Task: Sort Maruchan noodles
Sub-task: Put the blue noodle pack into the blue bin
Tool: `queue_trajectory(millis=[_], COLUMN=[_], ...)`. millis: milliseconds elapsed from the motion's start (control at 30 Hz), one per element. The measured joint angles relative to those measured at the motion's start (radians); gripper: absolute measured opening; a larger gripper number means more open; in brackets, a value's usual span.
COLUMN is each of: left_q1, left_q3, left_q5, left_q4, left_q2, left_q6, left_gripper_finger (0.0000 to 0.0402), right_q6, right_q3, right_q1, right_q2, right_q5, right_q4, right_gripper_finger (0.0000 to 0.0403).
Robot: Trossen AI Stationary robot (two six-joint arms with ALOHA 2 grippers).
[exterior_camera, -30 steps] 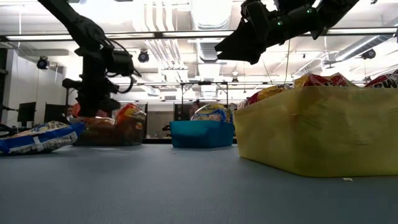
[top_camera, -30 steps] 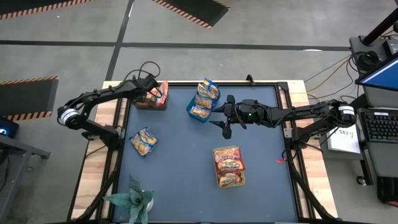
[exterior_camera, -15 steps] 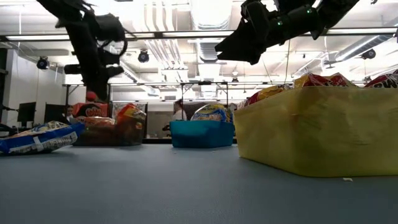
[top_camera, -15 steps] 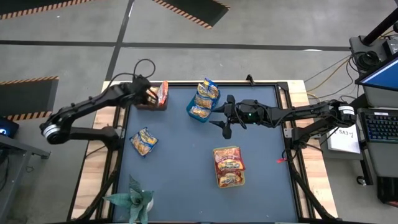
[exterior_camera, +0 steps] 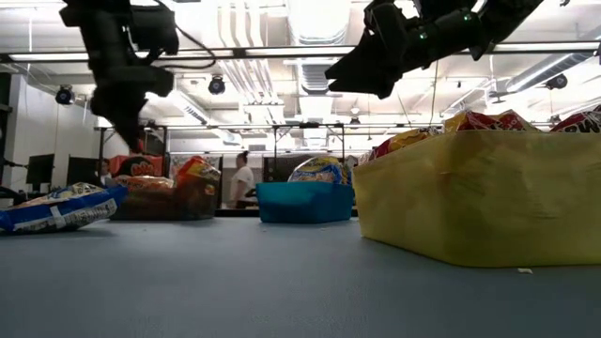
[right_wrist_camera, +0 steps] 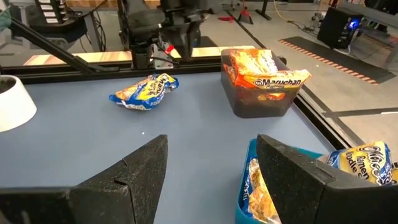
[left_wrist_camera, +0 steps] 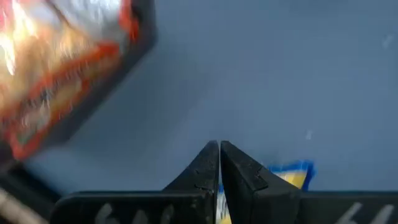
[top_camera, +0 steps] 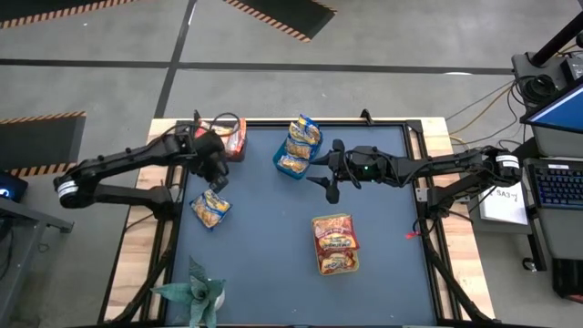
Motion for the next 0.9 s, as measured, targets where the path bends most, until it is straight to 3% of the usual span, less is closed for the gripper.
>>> queue_trajectory(millis=[233, 500, 633, 767, 900], left_q1=[-0.003, -0.006, -0.009, -0.011, -0.010], left_q3=[-0.016, -0.128, -0.120, -0.125, -0.130], left_q5=[0.000, 0.004, 0.061, 0.119, 0.108], left_q4=[-0.140, -0.125, -0.114, -0.088, -0.084], left_q2=[0.011, 0.009, 0.007, 0.000, 0.008], left_q6=[0.008, 0.063, 0.083, 0.106, 0.080], left_gripper_finger=[0.0032, 0.0122, 0.0163, 0.0175, 0.0174], right_q6=[0.000, -0.003, -0.012, -0.017, -0.025], right_q3=[-0.009, -0.024, -0.026, -0.027, -0.027], right_q1=[0.000, 0.000, 0.000, 0.000, 0.000], right_q2=[0.000, 0.000, 0.000, 0.000, 0.000], right_q5=[0.000, 0.000, 0.000, -0.001, -0.001], right_q4=[-0.001, 0.000, 0.001, 0.001, 0.001], right_gripper_finger=[0.0235, 0.0235, 0.0235, 0.0235, 0.0235])
